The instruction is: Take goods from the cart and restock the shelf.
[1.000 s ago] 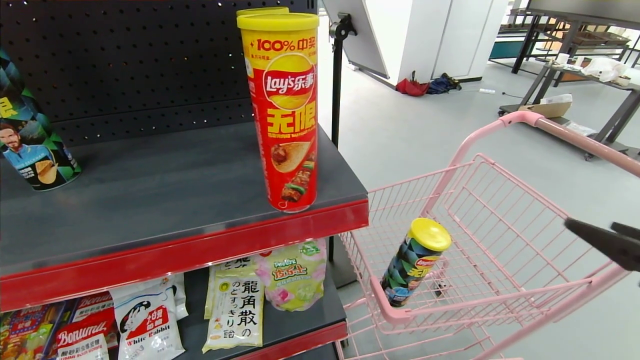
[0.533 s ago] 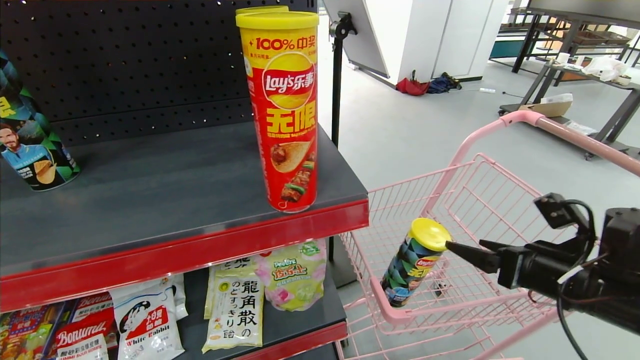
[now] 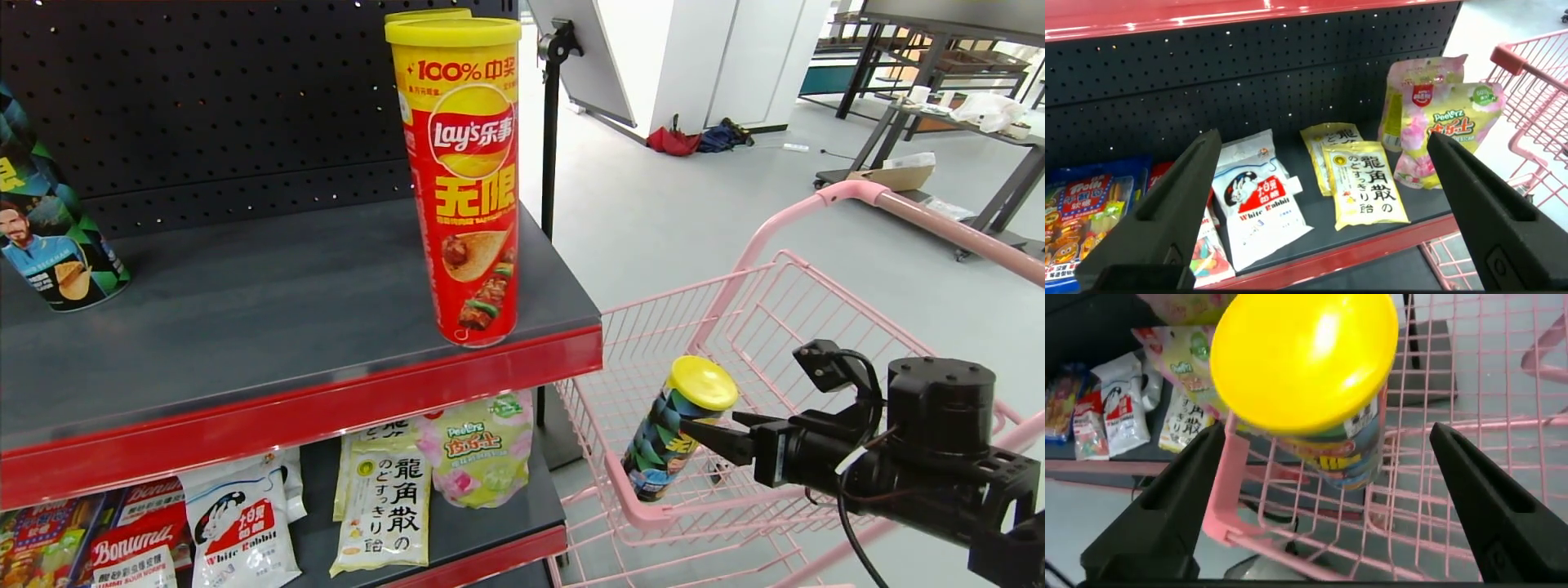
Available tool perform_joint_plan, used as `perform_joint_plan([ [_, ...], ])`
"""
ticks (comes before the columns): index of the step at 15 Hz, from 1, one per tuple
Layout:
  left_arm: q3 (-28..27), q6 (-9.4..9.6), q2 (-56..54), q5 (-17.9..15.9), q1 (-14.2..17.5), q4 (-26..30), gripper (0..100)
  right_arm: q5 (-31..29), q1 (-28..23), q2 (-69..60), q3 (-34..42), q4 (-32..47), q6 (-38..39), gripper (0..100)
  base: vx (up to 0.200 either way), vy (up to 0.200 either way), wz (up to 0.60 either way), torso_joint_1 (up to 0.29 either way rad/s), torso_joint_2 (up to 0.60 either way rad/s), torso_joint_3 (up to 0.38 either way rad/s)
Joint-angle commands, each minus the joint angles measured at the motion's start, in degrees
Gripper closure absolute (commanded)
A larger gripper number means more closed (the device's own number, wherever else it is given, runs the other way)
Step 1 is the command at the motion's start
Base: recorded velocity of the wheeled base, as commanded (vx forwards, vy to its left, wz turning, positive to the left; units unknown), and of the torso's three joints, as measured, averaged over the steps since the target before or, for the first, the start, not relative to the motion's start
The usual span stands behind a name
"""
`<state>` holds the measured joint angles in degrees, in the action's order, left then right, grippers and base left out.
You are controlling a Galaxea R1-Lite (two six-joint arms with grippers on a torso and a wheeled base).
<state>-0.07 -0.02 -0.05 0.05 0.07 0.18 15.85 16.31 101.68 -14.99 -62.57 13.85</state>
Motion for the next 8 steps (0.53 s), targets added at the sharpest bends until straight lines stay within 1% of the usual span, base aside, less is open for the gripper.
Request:
perform_joint_plan([
  [1,-0.01,0.02,0.05,0.04,0.01,-0.01,0,-1.35,0.56,6.86,0.67,-5.19,-0.23,0,0.000,0.000,0.00,0.000,0.00,0.000],
  [3,0.07,0.02,0.05,0.04,0.01,-0.09,0,-2.84,1.44,8.97,0.58,-7.47,-0.31,0,0.000,0.000,0.00,0.000,0.00,0.000],
  [8,0.07,0.20,0.05,0.13,0.01,-0.09,0,-5.13,5.22,10.29,-1.00,-7.91,-0.23,0,0.000,0.000,0.00,0.000,0.00,0.000],
])
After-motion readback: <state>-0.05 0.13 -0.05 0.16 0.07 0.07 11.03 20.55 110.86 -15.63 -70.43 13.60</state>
